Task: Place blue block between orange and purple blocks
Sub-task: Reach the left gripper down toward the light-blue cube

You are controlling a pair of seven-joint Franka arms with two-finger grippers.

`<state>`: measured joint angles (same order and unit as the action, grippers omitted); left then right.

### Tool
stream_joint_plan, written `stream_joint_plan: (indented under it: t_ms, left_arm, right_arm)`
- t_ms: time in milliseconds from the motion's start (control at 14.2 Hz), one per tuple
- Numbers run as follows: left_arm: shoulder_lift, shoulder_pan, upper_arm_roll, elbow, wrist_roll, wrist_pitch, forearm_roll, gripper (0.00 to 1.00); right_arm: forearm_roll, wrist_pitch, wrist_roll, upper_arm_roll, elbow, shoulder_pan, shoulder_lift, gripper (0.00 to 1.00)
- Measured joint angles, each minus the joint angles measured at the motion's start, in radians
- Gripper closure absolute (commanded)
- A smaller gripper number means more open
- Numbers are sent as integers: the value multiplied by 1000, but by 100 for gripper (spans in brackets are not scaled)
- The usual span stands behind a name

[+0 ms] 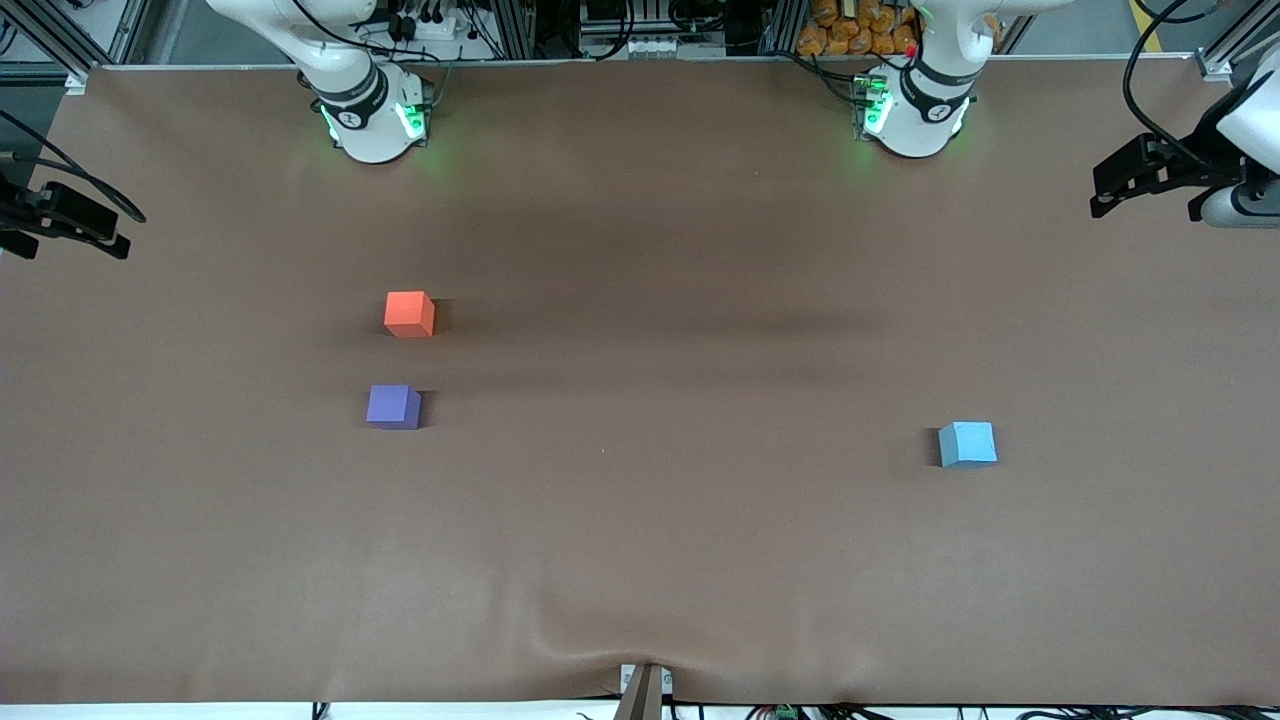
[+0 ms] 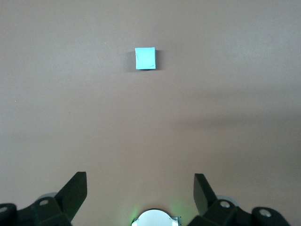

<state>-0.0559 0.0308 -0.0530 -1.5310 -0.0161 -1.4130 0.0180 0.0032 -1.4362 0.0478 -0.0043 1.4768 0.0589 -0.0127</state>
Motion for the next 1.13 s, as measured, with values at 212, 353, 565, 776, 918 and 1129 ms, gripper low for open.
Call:
stream_joint_plan:
  t_ms: [212,353,565,776,918,1129]
  left_arm:
    - [19,10,-2,0,0,1,-2,0]
    - [44,14,-2,0,0,-1,-18,0]
    - [94,9,2,0,12,-38,-32,0]
    - [185,7,7,-4,37,-92,-30,0]
    - [262,8,5,-16,39,-121,-3,0]
    - [348,13,0,-81,41,-216,52,0]
  right_arm:
    - [0,0,0,0,0,0,0,0]
    - [0,0,0,0,0,0,0,0]
    - [0,0,-1,0,0,0,0,0]
    - [0,1,-1,-1,0,0,-1,0]
    - [0,1,-1,-1,0,1,-1,0]
    - [0,1,-1,-2,0,1,-1,0]
